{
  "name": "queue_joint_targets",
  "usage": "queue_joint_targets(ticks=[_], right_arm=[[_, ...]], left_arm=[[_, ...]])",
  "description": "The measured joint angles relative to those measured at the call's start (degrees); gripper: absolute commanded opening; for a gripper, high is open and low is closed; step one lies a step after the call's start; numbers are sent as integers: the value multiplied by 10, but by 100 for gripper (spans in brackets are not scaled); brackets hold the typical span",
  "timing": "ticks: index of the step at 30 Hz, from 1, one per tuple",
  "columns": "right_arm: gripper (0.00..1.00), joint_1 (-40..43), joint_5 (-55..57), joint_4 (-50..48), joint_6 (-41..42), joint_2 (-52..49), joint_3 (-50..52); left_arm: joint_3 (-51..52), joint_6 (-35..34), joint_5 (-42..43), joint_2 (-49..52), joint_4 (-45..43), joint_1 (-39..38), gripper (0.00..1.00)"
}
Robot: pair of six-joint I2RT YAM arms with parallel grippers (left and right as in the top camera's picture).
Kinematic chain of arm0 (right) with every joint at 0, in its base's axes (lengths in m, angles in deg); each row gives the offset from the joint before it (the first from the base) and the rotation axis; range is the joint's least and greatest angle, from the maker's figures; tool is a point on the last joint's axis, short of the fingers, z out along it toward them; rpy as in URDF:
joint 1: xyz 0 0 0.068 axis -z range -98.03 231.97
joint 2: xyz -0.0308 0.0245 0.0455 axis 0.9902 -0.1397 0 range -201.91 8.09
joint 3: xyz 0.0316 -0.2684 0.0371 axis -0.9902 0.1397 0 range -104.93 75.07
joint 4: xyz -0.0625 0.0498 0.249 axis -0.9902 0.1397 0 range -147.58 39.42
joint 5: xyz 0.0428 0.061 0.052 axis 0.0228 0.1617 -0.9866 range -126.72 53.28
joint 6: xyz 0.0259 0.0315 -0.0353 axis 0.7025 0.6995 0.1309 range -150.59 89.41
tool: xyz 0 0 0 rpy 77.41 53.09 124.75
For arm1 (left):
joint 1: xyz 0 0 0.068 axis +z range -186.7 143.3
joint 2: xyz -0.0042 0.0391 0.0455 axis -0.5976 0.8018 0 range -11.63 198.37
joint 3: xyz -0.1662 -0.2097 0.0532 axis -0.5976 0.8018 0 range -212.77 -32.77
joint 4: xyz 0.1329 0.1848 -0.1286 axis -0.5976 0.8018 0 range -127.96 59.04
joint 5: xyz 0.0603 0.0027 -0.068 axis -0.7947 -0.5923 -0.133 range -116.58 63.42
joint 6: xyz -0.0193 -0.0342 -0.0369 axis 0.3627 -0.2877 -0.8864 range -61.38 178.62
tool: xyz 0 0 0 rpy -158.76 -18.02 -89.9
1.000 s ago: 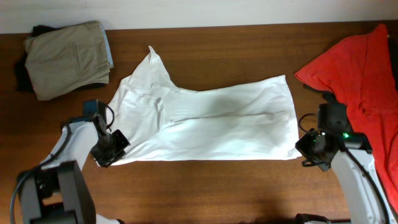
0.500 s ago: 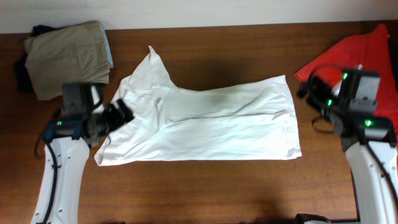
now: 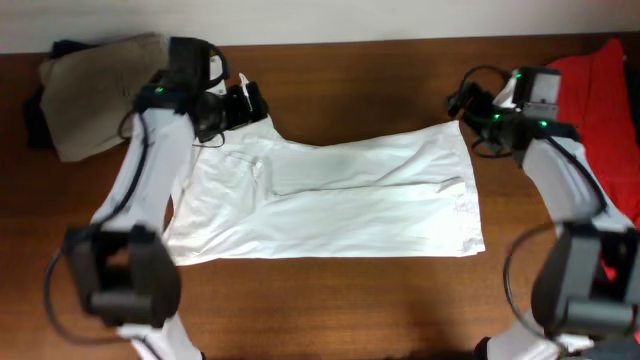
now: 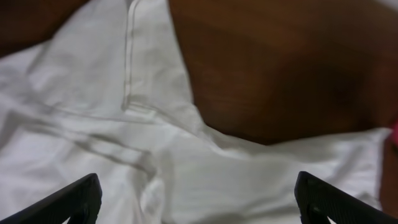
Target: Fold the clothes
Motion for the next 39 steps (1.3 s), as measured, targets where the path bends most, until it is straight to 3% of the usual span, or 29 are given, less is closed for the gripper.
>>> queue_joint_targets(ticks=[9,14,29,31,39], right_arm=[[99,0,-3,-26,-22,-86,0],[99,0,-4,-29,-24,-86,0],[99,0,-4,-26,-25,-86,0],[99,0,-4,-26,-25,-86,0],[99,0,-4,-26,-25,-86,0]], left_arm=[[-29,0,-16,128,-10,0,96],[-30,0,-16,141,-32,0,89],[-37,0,-16,182,-58,0,89],[-38,0,-16,182,-68,0,81],[-38,-3,-16,183,-75,0,72]])
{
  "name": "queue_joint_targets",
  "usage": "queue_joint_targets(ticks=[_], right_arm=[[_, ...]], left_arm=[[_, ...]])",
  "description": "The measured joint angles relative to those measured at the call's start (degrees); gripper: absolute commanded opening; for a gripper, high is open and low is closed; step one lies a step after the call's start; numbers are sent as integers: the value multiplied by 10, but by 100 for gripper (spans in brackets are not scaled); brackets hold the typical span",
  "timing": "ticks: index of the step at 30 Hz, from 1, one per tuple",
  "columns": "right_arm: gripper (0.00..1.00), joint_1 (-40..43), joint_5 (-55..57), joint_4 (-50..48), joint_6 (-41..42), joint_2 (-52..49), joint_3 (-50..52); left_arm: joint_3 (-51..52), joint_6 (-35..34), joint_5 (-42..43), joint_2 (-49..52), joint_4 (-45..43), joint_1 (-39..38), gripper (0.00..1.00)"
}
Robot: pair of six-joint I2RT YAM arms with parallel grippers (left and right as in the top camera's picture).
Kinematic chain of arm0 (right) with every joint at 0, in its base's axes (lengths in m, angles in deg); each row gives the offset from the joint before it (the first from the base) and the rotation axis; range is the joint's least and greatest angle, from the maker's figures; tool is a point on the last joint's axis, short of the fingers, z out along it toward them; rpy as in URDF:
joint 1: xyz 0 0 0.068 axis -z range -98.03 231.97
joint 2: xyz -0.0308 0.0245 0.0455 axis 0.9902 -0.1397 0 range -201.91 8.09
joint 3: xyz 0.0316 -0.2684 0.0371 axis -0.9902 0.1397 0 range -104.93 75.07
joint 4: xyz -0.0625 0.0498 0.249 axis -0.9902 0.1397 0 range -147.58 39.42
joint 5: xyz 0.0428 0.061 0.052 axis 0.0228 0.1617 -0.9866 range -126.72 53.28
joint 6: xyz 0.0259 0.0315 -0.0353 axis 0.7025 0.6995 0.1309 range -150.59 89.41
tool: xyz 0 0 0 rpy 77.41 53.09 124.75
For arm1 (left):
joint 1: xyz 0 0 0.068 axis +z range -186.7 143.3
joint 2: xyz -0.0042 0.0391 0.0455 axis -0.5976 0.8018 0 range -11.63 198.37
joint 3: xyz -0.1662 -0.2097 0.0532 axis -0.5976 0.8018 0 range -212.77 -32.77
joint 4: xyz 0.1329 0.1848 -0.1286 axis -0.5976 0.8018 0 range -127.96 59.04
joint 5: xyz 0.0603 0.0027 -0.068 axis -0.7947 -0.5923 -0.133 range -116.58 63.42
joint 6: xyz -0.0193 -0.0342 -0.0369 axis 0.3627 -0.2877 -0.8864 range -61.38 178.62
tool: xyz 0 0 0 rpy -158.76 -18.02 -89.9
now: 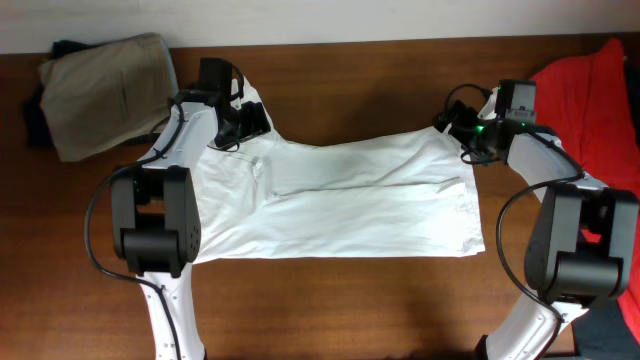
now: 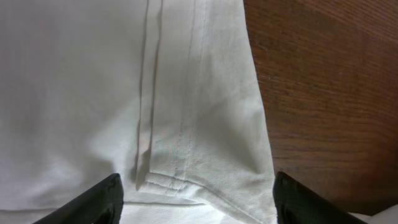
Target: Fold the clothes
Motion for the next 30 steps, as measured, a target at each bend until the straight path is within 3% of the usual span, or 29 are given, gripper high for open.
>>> queue_joint_targets(ticks=[11,16,18,24,30], right_arm=[[99,-2,0,-1,0,0,0],[99,-2,0,0,0,0,0],[99,-2,0,0,0,0,0],[99,-2,1,0,0,0,0],[99,-2,2,0,0,0,0]], left_arm=[[-4,-2,0,13,-3,0,62],[-5,-4,-2,15,-6,2,42],[-5,-4,-5,17,-6,2,39],[-5,-3,-11,21,-7,4,11],[-5,-5,-22,22,-7,4,0]])
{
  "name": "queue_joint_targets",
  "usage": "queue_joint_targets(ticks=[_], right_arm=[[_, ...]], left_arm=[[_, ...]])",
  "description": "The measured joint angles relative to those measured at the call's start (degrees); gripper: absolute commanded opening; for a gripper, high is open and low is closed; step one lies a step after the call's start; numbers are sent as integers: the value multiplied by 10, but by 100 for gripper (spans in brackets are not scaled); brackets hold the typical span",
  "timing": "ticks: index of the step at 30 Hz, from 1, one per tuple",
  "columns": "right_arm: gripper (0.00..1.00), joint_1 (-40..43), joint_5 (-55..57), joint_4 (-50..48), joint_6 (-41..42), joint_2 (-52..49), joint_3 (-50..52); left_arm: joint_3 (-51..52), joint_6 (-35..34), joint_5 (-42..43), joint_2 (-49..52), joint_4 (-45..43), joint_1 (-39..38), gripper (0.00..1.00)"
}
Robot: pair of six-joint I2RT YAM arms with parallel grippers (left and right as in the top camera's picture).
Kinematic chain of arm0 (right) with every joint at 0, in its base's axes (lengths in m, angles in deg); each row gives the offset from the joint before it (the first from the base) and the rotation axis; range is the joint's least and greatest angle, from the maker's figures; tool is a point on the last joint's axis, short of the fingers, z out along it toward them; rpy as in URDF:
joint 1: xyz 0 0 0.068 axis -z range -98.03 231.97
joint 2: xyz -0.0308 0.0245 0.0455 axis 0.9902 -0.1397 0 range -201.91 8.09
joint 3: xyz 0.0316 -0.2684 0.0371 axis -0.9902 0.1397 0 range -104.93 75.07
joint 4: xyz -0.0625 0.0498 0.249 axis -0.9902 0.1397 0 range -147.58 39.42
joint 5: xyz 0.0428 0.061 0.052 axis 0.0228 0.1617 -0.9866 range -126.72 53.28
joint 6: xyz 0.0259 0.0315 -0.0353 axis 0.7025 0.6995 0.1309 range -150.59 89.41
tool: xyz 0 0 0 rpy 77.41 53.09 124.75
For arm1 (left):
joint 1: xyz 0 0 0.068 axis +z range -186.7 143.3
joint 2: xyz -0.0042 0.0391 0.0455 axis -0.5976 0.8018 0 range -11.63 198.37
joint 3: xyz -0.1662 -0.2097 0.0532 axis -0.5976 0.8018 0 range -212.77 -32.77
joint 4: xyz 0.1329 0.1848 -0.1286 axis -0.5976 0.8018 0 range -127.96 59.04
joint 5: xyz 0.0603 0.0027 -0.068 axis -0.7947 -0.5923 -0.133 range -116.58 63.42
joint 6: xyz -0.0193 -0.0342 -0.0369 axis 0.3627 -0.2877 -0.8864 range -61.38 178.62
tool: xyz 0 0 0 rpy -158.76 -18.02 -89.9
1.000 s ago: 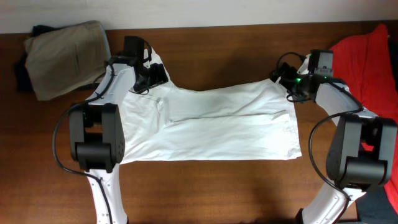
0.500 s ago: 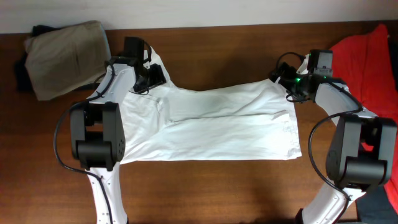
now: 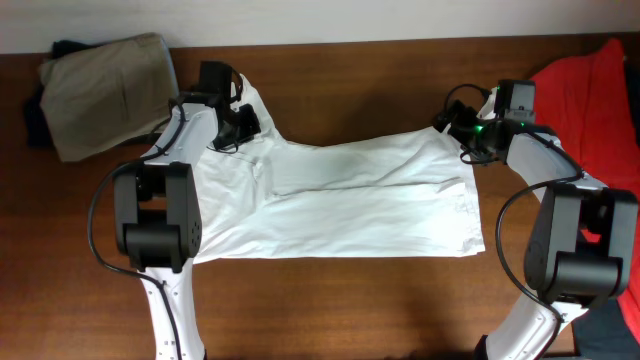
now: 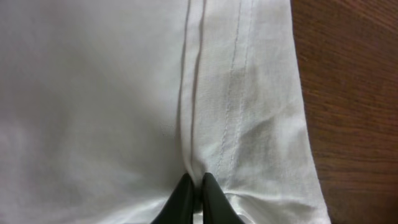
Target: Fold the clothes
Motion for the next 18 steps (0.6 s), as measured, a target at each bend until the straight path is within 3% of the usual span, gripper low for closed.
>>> queue_joint_targets(ticks=[18], right_arm=[[99,0,32,-40,16,0,0]], left_arm=[[-1,-1,-8,0,2,-1,0]])
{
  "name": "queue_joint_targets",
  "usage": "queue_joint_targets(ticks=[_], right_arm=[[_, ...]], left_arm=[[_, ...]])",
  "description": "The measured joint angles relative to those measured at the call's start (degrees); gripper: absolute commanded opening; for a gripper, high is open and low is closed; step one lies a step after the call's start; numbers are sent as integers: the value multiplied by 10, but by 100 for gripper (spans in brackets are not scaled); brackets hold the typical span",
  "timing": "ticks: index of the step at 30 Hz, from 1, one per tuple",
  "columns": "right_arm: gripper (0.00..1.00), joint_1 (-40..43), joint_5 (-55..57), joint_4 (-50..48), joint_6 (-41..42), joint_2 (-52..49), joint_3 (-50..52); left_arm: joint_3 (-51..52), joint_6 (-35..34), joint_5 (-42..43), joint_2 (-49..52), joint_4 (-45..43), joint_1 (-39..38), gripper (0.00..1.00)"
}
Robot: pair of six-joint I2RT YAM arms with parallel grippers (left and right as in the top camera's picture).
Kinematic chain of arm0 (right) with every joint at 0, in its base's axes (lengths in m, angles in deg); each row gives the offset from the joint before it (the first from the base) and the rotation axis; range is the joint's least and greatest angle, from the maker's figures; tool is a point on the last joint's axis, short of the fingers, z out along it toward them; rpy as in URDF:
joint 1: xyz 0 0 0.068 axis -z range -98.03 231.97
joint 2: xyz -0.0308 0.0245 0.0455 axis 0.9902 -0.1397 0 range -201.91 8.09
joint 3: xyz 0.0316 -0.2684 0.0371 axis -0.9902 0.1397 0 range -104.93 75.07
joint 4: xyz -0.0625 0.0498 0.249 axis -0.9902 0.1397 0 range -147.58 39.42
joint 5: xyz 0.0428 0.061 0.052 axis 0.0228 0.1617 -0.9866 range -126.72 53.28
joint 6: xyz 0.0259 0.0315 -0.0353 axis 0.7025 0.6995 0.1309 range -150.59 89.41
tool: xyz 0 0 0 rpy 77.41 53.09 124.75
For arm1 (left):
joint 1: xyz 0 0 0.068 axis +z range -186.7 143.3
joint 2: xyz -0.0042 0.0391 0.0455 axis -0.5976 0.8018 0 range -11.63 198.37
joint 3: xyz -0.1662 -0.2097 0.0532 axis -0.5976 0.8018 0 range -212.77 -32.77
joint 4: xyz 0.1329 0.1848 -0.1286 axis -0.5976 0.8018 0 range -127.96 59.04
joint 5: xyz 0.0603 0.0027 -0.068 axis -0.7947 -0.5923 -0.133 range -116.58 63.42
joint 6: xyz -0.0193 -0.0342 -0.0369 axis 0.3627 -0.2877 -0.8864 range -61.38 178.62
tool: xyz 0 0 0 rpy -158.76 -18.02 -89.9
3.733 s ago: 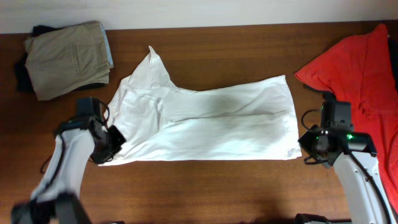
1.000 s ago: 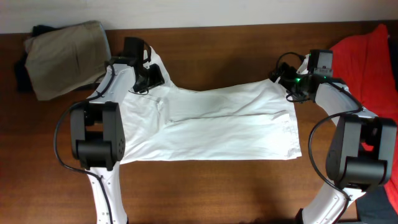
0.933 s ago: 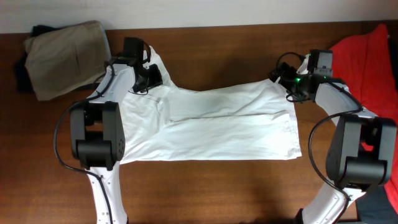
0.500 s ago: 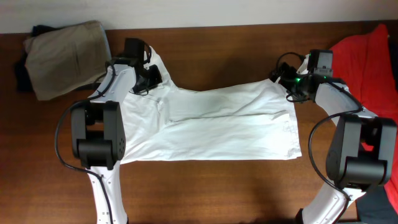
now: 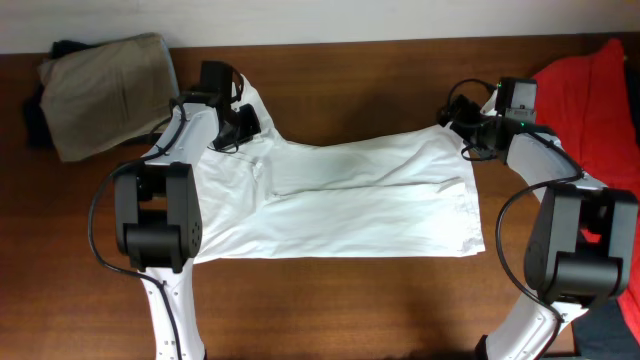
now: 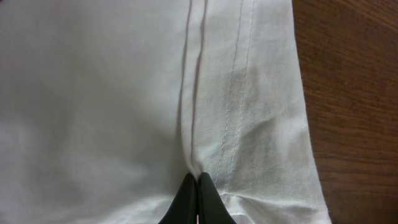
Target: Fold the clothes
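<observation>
A white garment (image 5: 340, 200) lies spread flat across the brown table (image 5: 350, 80). My left gripper (image 5: 243, 122) sits at its top left corner. In the left wrist view the left gripper (image 6: 198, 186) is shut, pinching a ridge of the white garment (image 6: 124, 93) beside a stitched hem. My right gripper (image 5: 468, 133) rests at the garment's top right corner. From overhead its fingers are too small to tell whether they are open or shut.
A folded beige garment (image 5: 105, 90) lies at the back left on something dark (image 5: 35, 120). A red cloth (image 5: 595, 90) is heaped at the back right, just past the right arm.
My left gripper's jaws have pressed tighter on the pinched ridge of white cloth. The right wrist has shifted very slightly at its corner. The garment lies as it did.
At first my left gripper hung open above the garment's top left part, and the right was near the top right corner. Then the left was low and open over the hemmed corner. Later it was shut on a seam ridge, which it still holds.
</observation>
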Motion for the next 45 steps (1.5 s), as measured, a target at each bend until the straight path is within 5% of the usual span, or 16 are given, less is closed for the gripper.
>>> queue_joint_targets(ticks=[5,12,38,45], right_arm=[[98,0,31,-24,-2,0,0],[82,-7,59,-61,-39,-13,0],[77,-29,89,-99,-60,-71,0],[50,-31,100,-102,-61,-77,0]], left_arm=[[0,0,0,0,0,0,0],[0,0,0,0,0,0,0],[0,0,0,0,2,0,0],[0,0,0,0,2,0,0]])
